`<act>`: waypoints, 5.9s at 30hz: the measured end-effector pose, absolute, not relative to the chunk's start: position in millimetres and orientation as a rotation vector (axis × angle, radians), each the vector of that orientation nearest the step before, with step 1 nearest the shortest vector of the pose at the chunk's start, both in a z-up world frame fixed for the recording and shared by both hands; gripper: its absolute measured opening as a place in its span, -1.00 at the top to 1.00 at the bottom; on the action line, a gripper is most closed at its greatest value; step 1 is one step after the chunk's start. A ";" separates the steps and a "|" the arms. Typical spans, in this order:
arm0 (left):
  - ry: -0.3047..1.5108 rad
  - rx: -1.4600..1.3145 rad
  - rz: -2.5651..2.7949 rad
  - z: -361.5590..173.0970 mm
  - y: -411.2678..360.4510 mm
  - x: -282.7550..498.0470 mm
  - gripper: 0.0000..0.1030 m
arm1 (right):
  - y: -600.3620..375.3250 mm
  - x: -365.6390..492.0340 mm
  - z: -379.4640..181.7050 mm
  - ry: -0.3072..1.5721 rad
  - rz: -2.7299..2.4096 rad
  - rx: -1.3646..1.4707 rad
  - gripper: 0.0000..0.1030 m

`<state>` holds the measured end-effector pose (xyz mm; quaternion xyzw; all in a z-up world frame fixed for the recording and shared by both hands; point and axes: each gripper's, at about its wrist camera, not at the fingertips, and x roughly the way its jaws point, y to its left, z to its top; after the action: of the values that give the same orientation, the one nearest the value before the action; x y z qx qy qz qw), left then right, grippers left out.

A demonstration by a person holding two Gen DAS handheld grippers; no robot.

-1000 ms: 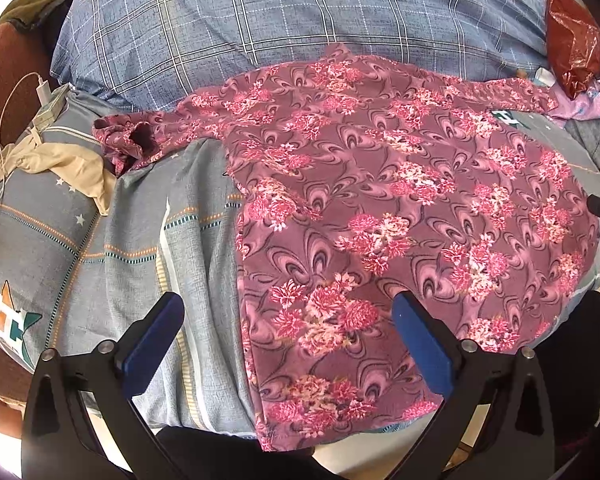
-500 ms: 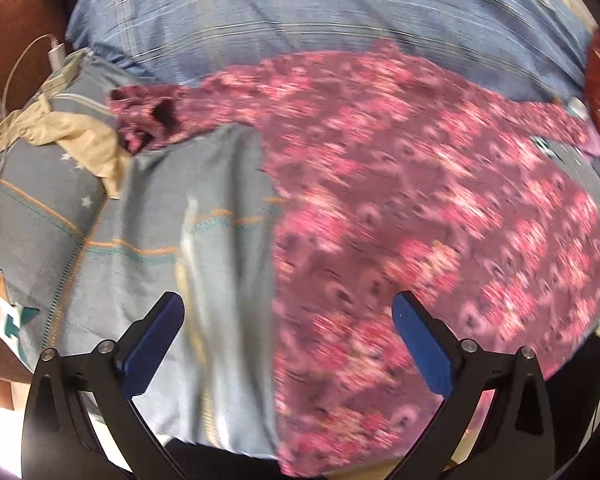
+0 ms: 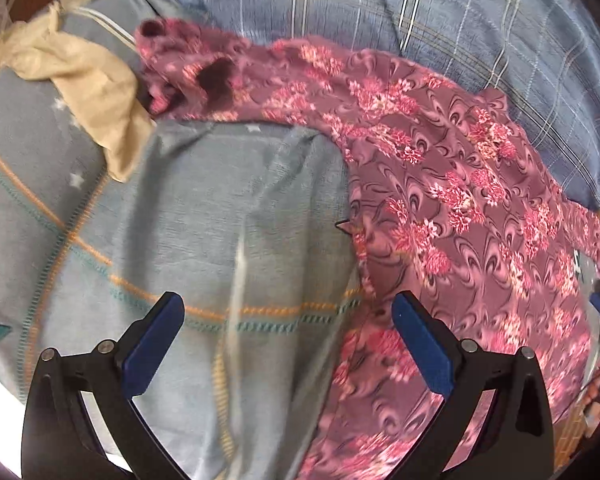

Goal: Fold small clothes

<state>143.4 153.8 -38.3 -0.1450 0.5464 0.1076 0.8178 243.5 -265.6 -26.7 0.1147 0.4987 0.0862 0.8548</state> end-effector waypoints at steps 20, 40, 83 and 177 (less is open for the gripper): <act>1.172 -0.335 0.214 -49.1 118.2 210.1 0.49 | -235.6 313.5 -47.0 1.007 0.192 0.100 0.95; 1.214 -0.267 0.003 -43.3 98.4 78.4 -0.28 | -327.0 132.0 -52.3 1.112 0.175 0.371 0.12; 1.145 -0.204 0.032 -0.8 57.1 172.7 -0.34 | -456.2 171.5 2.5 0.858 -0.023 0.596 0.42; 1.074 -0.496 -0.192 -40.0 79.5 273.5 -0.63 | -206.1 247.4 -43.7 0.929 0.284 0.714 0.07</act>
<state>273.5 79.5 -40.0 -0.2334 0.5055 -0.0903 0.8257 247.4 -206.1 -43.7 0.3358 0.4369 0.1337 0.8237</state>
